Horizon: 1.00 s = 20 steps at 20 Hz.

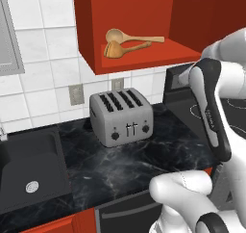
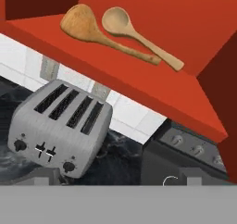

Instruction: Organize the utensils by type. Pick up the wooden spoons from the counter and place them in the open cabinet. Then pick up the metallic utensils from the counter and place them in the open drawer.

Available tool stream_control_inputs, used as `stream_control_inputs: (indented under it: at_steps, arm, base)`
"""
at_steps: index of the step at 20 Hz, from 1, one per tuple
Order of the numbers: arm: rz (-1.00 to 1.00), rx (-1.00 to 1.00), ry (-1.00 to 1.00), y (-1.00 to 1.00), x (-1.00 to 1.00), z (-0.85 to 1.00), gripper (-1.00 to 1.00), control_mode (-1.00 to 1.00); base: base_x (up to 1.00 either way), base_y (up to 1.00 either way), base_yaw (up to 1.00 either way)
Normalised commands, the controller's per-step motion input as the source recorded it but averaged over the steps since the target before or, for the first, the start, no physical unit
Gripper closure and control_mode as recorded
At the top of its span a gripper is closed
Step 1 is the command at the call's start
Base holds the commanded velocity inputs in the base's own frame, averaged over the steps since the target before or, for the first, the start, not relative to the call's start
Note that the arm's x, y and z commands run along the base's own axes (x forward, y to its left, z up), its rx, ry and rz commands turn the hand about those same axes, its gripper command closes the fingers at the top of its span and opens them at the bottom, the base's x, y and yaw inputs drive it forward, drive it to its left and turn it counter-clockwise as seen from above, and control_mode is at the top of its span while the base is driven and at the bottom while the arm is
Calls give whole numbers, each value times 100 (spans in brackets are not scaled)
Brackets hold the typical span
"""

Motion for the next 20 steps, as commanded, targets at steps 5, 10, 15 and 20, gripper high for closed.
stream_control_inputs:
  at_steps: [5,10,15,20]
  arm:
    - [-18,23,3,0,-94,-2,-100,-100]
    - [-24,20,0,0,-89,0,-100,-100]
    - [-23,10,0,3,-75,-14,-100,-100]
    - [-16,8,15,7,-36,-17,-100,-100]
  base:
    - [0,0,0]
    - [0,0,0]
    - [0,0,0]
    - [0,0,0]
